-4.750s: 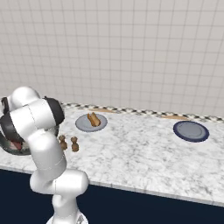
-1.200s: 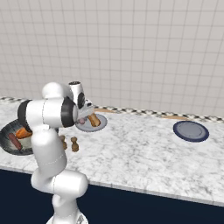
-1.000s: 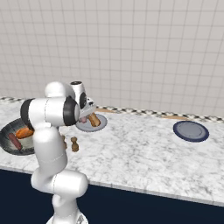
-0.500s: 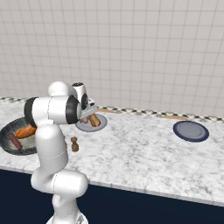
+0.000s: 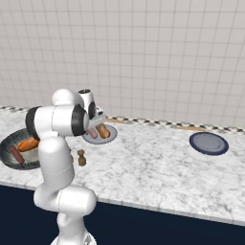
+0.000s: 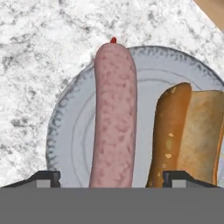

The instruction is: Place one bun and one sausage from the bowl on each plate.

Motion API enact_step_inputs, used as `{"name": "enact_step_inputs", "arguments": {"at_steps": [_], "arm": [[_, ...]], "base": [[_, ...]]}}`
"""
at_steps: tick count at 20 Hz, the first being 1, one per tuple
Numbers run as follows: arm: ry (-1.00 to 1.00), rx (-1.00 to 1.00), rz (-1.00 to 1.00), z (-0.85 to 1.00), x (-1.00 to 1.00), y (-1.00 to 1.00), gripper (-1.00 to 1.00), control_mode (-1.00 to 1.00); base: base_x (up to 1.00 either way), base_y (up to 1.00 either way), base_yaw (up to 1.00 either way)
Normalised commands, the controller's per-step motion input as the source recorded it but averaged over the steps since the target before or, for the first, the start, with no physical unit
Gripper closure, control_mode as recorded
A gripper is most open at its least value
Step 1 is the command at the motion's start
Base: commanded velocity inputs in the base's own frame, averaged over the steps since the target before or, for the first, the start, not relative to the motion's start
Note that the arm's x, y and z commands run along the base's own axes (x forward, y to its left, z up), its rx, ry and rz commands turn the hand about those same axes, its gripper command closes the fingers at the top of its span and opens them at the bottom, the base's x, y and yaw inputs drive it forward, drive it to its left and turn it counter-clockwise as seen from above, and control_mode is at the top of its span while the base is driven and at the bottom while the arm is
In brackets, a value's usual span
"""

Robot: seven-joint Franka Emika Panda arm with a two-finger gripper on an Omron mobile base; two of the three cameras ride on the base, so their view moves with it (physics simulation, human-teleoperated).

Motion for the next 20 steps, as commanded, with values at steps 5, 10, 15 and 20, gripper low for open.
{"name": "enact_step_inputs", "arguments": {"at_steps": [5,10,15,20], "arm": [[-0.05,0.01,0.05,0.97,-0.46,0.00,-1.00,-1.00],[-0.01,0.03,0.01,0.98,-0.79,0.00,-1.00,-1.00],[0.06,0.01,0.00,0.73,-0.92,0.29,-1.00,-1.00],[0.10,0.01,0.00,-0.01,-0.69,1.00,-1.00,-1.00]], "base": [[0.00,0.00,0.00],[0.00,0.00,0.00],[0.00,0.00,0.00],[0.00,0.00,0.00]]}}
